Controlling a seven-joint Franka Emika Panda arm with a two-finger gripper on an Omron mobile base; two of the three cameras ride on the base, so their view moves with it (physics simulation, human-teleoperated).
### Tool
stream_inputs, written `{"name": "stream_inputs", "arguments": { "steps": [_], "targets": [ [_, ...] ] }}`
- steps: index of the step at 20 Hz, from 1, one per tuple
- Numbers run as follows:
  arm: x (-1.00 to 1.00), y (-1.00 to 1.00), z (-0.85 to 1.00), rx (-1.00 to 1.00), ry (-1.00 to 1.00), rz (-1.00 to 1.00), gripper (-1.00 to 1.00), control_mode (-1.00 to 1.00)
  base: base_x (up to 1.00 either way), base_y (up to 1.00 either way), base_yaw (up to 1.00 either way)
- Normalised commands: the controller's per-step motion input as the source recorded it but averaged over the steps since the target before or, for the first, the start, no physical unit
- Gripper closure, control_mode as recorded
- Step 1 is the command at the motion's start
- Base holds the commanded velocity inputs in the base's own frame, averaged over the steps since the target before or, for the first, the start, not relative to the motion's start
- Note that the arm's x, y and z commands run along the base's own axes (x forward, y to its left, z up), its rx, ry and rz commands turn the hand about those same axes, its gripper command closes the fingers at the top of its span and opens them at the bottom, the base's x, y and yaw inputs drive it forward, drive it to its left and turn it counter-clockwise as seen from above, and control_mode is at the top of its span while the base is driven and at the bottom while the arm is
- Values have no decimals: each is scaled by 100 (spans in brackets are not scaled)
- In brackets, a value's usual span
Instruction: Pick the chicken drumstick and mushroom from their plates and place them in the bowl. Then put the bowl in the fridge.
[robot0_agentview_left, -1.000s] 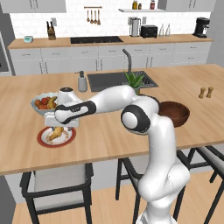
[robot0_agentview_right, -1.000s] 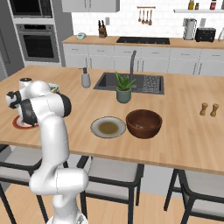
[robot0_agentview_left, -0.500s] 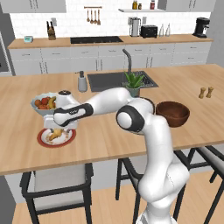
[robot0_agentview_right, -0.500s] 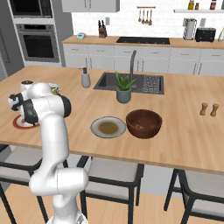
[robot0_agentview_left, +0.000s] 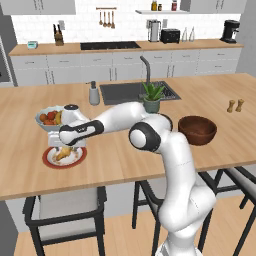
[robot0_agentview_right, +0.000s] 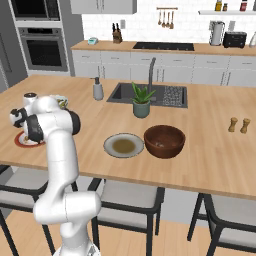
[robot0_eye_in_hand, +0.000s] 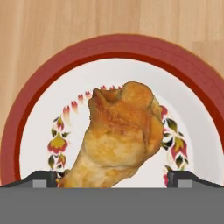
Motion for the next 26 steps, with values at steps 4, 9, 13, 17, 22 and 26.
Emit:
{"name": "stream_inputs", "arguments": {
  "steps": [4, 9, 13, 17, 22, 26],
  "targets": [
    [25, 16, -11, -1, 0, 0, -100, -100, 0, 0, 0],
    [7, 0, -23, 0, 0, 0, -100, -100, 0, 0, 0],
    [5, 0, -32, 0, 0, 0, 100, -100, 0, 0, 0],
    [-8, -1, -25, 0, 0, 0, 100, -100, 0, 0, 0],
    [-58, -26, -8, 0, 0, 0, 100, -100, 0, 0, 0],
    [-81, -56, 6, 0, -3, 0, 100, -100, 0, 0, 0]
  ]
}}
